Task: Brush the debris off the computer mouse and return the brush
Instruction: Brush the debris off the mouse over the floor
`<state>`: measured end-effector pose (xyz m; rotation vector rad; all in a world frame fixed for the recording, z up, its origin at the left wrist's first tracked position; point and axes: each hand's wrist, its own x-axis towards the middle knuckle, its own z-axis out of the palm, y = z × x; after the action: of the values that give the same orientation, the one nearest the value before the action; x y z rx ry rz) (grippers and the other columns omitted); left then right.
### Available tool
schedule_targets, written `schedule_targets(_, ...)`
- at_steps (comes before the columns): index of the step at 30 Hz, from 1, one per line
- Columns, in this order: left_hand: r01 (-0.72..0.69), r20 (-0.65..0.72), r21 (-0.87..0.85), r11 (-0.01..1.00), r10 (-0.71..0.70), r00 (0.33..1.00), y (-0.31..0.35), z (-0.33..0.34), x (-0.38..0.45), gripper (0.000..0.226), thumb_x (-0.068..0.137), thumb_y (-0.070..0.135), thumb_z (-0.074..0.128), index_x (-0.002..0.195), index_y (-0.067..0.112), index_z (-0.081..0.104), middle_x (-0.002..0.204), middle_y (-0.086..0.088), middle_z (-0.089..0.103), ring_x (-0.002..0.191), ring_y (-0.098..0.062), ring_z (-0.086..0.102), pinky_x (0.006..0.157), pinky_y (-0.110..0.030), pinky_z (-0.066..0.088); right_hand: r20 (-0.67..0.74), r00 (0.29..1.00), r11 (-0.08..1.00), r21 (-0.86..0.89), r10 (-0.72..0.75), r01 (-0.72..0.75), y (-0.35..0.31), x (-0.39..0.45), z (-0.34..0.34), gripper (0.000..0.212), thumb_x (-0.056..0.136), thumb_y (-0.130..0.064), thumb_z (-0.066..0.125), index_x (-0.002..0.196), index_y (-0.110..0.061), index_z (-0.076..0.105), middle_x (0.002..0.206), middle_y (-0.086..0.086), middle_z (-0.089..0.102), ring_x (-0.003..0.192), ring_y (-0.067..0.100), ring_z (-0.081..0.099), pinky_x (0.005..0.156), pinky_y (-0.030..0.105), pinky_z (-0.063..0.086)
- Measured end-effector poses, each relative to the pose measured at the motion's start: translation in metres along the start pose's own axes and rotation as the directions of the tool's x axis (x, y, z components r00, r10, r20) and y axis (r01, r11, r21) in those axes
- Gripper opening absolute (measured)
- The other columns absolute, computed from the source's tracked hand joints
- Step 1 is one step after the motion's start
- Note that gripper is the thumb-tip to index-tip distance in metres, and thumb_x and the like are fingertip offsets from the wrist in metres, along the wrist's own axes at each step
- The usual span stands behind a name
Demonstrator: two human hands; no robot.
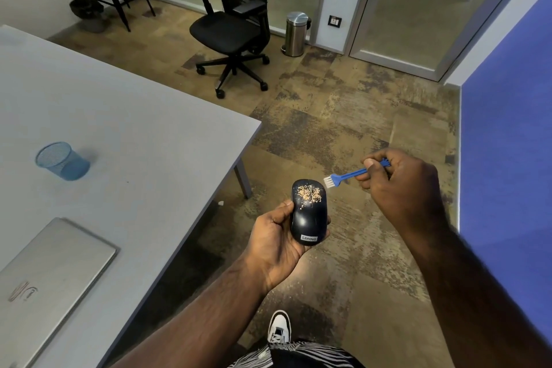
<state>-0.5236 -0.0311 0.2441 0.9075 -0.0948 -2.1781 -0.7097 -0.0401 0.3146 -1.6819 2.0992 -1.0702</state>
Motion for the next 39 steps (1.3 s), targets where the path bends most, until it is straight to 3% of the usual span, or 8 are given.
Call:
schedule_targets(5, -0.004, 0.007, 0.032, 0.999, 0.003, 1.0, -0.001, -0.001, -0.001, 0.042, 0.096, 0.023, 0.041, 0.127, -0.001, 0.056, 0.117, -0.029, 0.064, 0.097, -0.042, 0.065, 0.091, -0.05, 0.049, 0.04, 0.999, 1.0, -0.001, -0.023, 0.023, -0.006, -0.002, 0.002, 0.011, 0.094, -0.017, 0.061, 0.095, -0.014, 0.071, 0.071, -0.005, 0.072, 0.063, 0.014, 0.072, 0.059, 0.041, 0.061)
schedule_targets(9, -0.003, 0.021, 0.043, 0.999, 0.002, 1.0, -0.001, -0.001, -0.002, 0.048, 0.09, 0.023, 0.047, 0.132, 0.0, 0.053, 0.126, -0.03, 0.06, 0.098, -0.042, 0.064, 0.094, -0.051, 0.047, 0.013, 1.0, 1.0, -0.004, 0.0, 0.0, -0.005, 0.003, 0.001, 0.012, 0.094, -0.017, 0.06, 0.097, -0.013, 0.071, 0.073, -0.004, 0.073, 0.067, 0.015, 0.073, 0.063, 0.042, 0.062)
schedule_targets(15, 0.006, 0.028, 0.057, 0.998, -0.008, 1.0, -0.003, 0.0, -0.003, 0.049, 0.091, 0.022, 0.046, 0.135, 0.001, 0.05, 0.128, -0.031, 0.059, 0.095, -0.042, 0.067, 0.091, -0.051, 0.049, 0.051, 0.998, 0.991, -0.121, -0.046, 0.052, -0.012, 0.003, 0.003, 0.014, 0.095, -0.023, 0.058, 0.1, -0.016, 0.07, 0.076, -0.001, 0.074, 0.068, 0.015, 0.07, 0.061, 0.038, 0.061)
schedule_targets(19, -0.002, 0.037, 0.055, 0.998, 0.0, 0.999, -0.003, 0.001, -0.004, 0.051, 0.086, 0.021, 0.049, 0.133, 0.002, 0.052, 0.125, -0.029, 0.061, 0.093, -0.041, 0.067, 0.089, -0.05, 0.05, 0.076, 0.995, 0.997, -0.014, -0.071, 0.073, -0.019, 0.004, 0.004, 0.012, 0.094, -0.018, 0.06, 0.098, -0.014, 0.071, 0.073, -0.006, 0.073, 0.067, 0.011, 0.072, 0.062, 0.037, 0.062)
schedule_targets(24, 0.0, 0.035, 0.072, 0.997, -0.002, 0.999, -0.005, 0.004, -0.007, 0.045, 0.093, 0.02, 0.043, 0.133, 0.002, 0.052, 0.125, -0.029, 0.06, 0.093, -0.041, 0.066, 0.085, -0.049, 0.053, 0.078, 0.996, 0.987, -0.152, -0.045, 0.057, -0.017, 0.007, 0.007, 0.012, 0.093, -0.024, 0.059, 0.095, -0.022, 0.07, 0.076, 0.0, 0.074, 0.067, 0.018, 0.069, 0.062, 0.037, 0.059)
schedule_targets(29, -0.004, 0.033, 0.079, 0.997, 0.002, 0.999, -0.005, 0.006, -0.009, 0.047, 0.09, 0.018, 0.046, 0.134, 0.002, 0.051, 0.122, -0.027, 0.06, 0.095, -0.042, 0.063, 0.08, -0.047, 0.055, 0.113, 0.989, 0.995, -0.019, -0.093, 0.096, -0.019, 0.005, 0.005, 0.012, 0.093, -0.019, 0.061, 0.097, -0.015, 0.072, 0.075, -0.001, 0.074, 0.067, 0.013, 0.072, 0.062, 0.038, 0.062)
schedule_targets(35, -0.003, 0.033, 0.103, 0.995, -0.001, 0.999, -0.008, 0.005, -0.009, 0.043, 0.096, 0.017, 0.04, 0.135, 0.002, 0.049, 0.136, -0.03, 0.053, 0.109, -0.044, 0.055, 0.084, -0.049, 0.052, 0.08, 0.992, 0.994, -0.054, -0.093, 0.098, -0.018, 0.007, 0.003, 0.012, 0.094, -0.019, 0.06, 0.097, -0.014, 0.071, 0.077, -0.001, 0.075, 0.068, 0.014, 0.071, 0.063, 0.037, 0.061)
schedule_targets(39, -0.008, 0.047, 0.126, 0.992, 0.002, 0.999, -0.01, 0.006, -0.008, 0.043, 0.095, 0.016, 0.04, 0.134, 0.002, 0.05, 0.126, -0.027, 0.057, 0.105, -0.043, 0.056, 0.081, -0.048, 0.053, 0.146, 0.984, 0.987, -0.109, -0.105, 0.122, -0.021, 0.004, 0.008, 0.011, 0.093, -0.022, 0.06, 0.094, -0.02, 0.071, 0.075, 0.001, 0.074, 0.068, 0.018, 0.071, 0.062, 0.04, 0.06)
